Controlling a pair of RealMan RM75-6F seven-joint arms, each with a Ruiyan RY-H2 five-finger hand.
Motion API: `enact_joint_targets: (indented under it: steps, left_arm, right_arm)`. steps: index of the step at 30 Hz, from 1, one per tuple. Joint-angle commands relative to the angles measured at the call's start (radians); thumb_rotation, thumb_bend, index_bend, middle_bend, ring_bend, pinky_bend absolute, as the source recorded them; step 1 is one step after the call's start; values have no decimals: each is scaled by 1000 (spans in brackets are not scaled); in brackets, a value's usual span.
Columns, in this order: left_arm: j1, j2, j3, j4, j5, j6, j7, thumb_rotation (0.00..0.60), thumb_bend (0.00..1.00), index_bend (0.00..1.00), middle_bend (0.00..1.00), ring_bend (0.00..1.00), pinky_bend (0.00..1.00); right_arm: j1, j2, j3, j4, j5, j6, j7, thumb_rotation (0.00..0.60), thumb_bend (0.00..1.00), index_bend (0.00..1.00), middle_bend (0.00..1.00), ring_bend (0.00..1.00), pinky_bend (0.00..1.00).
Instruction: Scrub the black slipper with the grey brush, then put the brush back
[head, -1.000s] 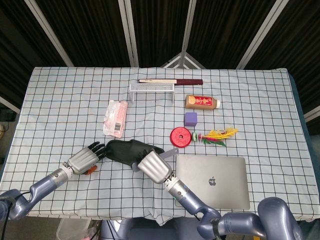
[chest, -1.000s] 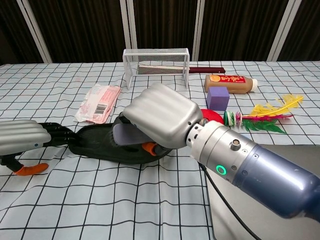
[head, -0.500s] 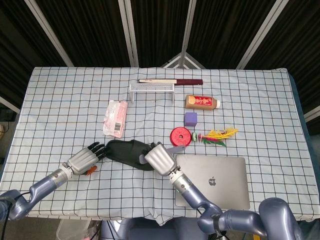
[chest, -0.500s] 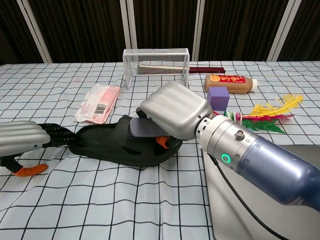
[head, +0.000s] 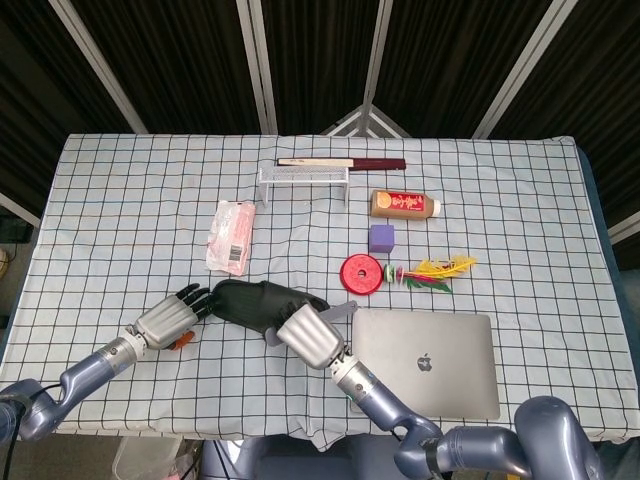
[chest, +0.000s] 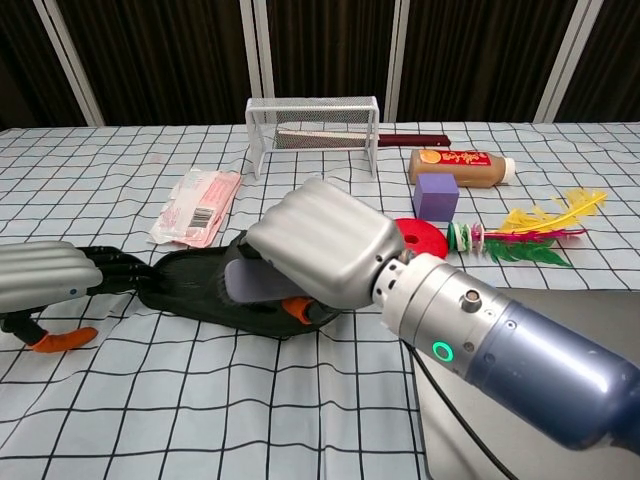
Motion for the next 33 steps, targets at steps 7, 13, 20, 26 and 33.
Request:
enact_joint_targets:
  steps: [7, 13, 20, 26, 33]
  left_arm:
    - [1, 1, 1, -2, 3, 6, -3, 557, 687, 98, 47, 0, 0]
    - [4, 10, 2, -4, -1, 8, -4, 557, 687, 98, 47, 0, 0]
    - [8, 16, 4, -9, -3, 7, 5, 556, 687, 98, 47, 0, 0]
    - [17, 28, 1, -20, -11, 21, 17, 557, 687, 98, 47, 0, 0]
    - [33, 53, 0, -45, -16, 45, 29, 555, 686, 98, 47, 0, 0]
  right_arm:
    - [8, -33, 9, 21, 2, -12, -25, 600, 1000, 905, 830, 666, 728]
    - [7, -30, 30, 57, 26, -22, -27, 600, 1000, 905, 830, 666, 728]
    - [4, -5, 54, 80, 47, -24, -21, 600, 1000, 905, 830, 666, 728]
    - [-8, 56, 55, 17, 27, 8, -52, 600, 1000, 905, 830, 666, 728]
    - [-29, 113, 51, -79, 18, 40, -116, 600, 1000, 905, 830, 666, 728]
